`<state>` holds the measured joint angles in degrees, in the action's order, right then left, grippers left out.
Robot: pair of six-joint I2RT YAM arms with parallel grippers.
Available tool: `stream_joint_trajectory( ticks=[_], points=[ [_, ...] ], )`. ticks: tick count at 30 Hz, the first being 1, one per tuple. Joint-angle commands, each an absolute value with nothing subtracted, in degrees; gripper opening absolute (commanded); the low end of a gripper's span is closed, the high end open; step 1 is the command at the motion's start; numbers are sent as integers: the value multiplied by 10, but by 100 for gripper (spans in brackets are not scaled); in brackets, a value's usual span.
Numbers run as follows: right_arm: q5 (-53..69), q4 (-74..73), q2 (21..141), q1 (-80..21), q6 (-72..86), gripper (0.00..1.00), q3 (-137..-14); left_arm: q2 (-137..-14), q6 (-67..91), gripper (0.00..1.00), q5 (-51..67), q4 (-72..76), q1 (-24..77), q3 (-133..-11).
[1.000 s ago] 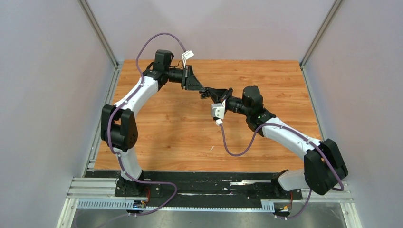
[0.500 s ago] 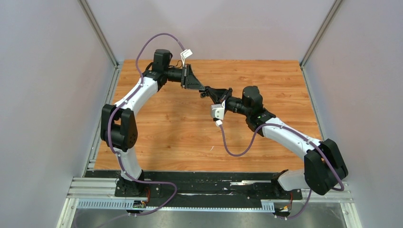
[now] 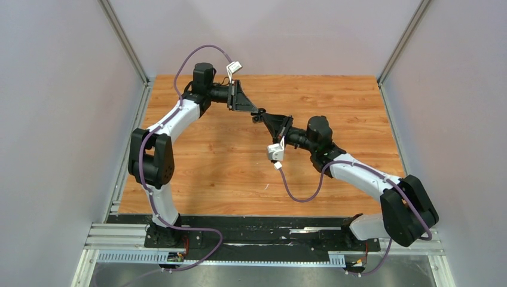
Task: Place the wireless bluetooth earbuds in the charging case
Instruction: Place the earbud in the charging case.
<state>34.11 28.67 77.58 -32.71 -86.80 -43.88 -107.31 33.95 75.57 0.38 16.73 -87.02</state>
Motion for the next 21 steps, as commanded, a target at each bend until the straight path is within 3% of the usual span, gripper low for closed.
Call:
stream_joint_trajectory(
  ticks=[1,8,14,17,21],
  points=[
    [344,280,793,-325,-891,1,-433,-1065,394,0,809,78,164,-875],
    [349,194,780,-326,-877,18,-458,-1063,394,0,807,81,164,-872],
    [351,176,779,-326,-857,25,-476,-1065,396,0,807,84,164,-872],
    [350,169,780,-325,-852,32,-483,-1065,396,0,807,84,164,-872],
    [344,164,785,-326,-828,33,-502,-1066,396,0,808,85,164,-872]
  ],
)
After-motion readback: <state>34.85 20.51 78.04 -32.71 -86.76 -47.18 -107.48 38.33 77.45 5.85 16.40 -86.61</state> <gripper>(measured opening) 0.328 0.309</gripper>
